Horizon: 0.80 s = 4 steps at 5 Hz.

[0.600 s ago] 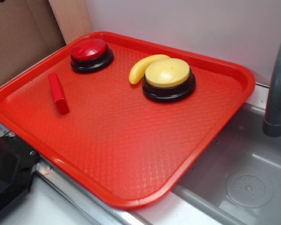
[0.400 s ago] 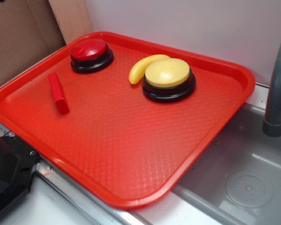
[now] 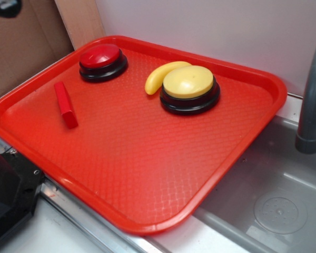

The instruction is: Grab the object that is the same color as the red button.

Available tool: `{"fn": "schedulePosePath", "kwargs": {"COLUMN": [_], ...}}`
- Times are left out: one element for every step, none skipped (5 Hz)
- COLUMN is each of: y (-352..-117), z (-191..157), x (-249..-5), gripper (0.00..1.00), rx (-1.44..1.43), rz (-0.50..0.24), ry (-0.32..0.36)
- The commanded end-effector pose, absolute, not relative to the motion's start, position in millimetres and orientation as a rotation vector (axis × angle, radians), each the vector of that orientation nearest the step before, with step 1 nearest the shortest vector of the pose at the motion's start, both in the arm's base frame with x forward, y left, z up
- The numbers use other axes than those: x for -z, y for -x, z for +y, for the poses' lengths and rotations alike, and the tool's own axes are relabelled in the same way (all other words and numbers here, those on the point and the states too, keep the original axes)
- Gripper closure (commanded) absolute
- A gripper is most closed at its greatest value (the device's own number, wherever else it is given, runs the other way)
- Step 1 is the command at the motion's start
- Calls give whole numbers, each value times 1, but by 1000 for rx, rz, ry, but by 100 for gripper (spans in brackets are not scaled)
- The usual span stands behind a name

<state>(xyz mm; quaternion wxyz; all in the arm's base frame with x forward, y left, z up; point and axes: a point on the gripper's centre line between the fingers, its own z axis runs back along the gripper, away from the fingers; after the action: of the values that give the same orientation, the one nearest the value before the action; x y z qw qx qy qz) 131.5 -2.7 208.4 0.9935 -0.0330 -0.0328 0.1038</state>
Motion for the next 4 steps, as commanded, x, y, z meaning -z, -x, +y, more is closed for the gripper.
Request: {"fn": "schedulePosePath", "kwargs": {"y": [-162, -168, -170, -177], "z": [40, 57, 68, 74], "x": [-163, -133, -101, -67], "gripper": [0, 0, 0, 0], "rx": [-640, -840, -979, -994], "rz": [-152, -219, -271, -279], "ry": [50, 23, -22, -28]}}
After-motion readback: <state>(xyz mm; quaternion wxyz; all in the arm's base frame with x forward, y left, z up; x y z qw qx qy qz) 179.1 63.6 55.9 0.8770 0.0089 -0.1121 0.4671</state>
